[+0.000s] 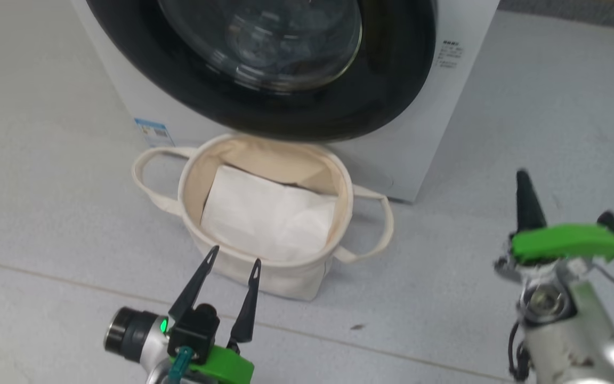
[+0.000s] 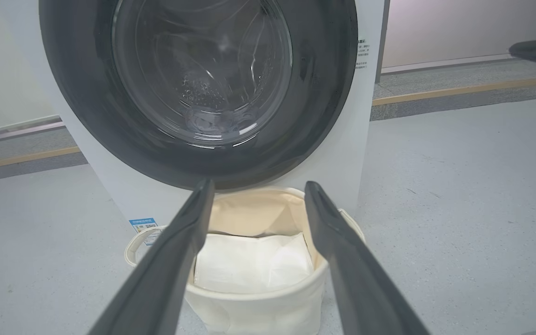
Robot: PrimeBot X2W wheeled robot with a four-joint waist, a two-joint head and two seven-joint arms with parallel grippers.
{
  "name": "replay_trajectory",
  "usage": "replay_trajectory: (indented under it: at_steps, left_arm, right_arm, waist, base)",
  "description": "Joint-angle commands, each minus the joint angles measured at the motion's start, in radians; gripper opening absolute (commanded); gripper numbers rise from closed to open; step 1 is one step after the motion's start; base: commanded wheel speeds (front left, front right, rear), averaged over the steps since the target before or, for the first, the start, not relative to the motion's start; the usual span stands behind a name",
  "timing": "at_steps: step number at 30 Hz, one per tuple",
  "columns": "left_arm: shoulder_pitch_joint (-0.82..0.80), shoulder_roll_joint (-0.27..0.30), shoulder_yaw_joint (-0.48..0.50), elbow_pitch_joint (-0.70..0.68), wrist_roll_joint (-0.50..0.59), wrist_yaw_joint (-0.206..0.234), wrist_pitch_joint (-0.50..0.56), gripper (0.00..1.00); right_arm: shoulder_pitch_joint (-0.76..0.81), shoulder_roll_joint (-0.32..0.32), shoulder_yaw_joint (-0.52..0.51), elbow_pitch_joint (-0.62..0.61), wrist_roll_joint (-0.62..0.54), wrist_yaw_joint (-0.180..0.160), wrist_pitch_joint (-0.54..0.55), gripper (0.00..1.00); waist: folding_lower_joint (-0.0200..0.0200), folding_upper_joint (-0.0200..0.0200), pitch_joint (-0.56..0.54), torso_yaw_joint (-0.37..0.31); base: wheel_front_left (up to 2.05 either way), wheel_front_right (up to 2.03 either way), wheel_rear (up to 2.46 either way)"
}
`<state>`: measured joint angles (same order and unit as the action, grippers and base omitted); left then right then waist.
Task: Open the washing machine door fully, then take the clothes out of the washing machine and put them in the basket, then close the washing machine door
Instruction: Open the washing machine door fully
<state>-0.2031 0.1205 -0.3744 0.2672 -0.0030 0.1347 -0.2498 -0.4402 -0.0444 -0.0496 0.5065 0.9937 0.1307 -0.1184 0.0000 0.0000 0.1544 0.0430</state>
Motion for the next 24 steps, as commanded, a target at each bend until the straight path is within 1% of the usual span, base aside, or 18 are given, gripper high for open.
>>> replay_trajectory:
  at_steps: [1, 7, 8, 16, 24]
  left_arm:
    - [-0.048, 0.004, 0.027, -0.033, 0.007, 0.006, -0.012, 1.00]
    - [-0.093, -0.002, 0.014, -0.042, 0.006, 0.001, -0.012, 1.00]
    - [-0.093, -0.002, 0.014, -0.042, 0.006, 0.001, -0.012, 1.00]
    - [-0.158, -0.004, 0.006, -0.054, 0.008, 0.001, -0.012, 1.00]
    - [-0.211, -0.019, -0.020, -0.061, 0.006, -0.003, -0.012, 1.00]
  right_arm:
    - [-0.054, -0.006, 0.012, -0.041, 0.053, 0.000, 0.032, 0.00]
    - [-0.164, -0.011, -0.060, -0.066, 0.272, 0.000, 0.182, 0.00]
    - [-0.164, -0.011, -0.060, -0.066, 0.272, 0.000, 0.182, 0.00]
    - [-0.350, -0.048, -0.127, -0.024, 0.420, 0.000, 0.323, 0.00]
    - [-0.511, -0.094, -0.188, 0.093, 0.522, 0.000, 0.430, 0.00]
  waist:
    - [0.0000, 0.0000, 0.034, 0.007]
    - [0.0000, 0.0000, 0.122, 0.020]
    - [0.0000, 0.0000, 0.122, 0.020]
    - [0.0000, 0.0000, 0.239, 0.047]
    - [0.0000, 0.0000, 0.318, 0.079]
  base:
    - [0.00, 0.00, 0.00]
    - [0.00, 0.00, 0.00]
    - [0.00, 0.00, 0.00]
    - [0.00, 0.00, 0.00]
    - [0.00, 0.00, 0.00]
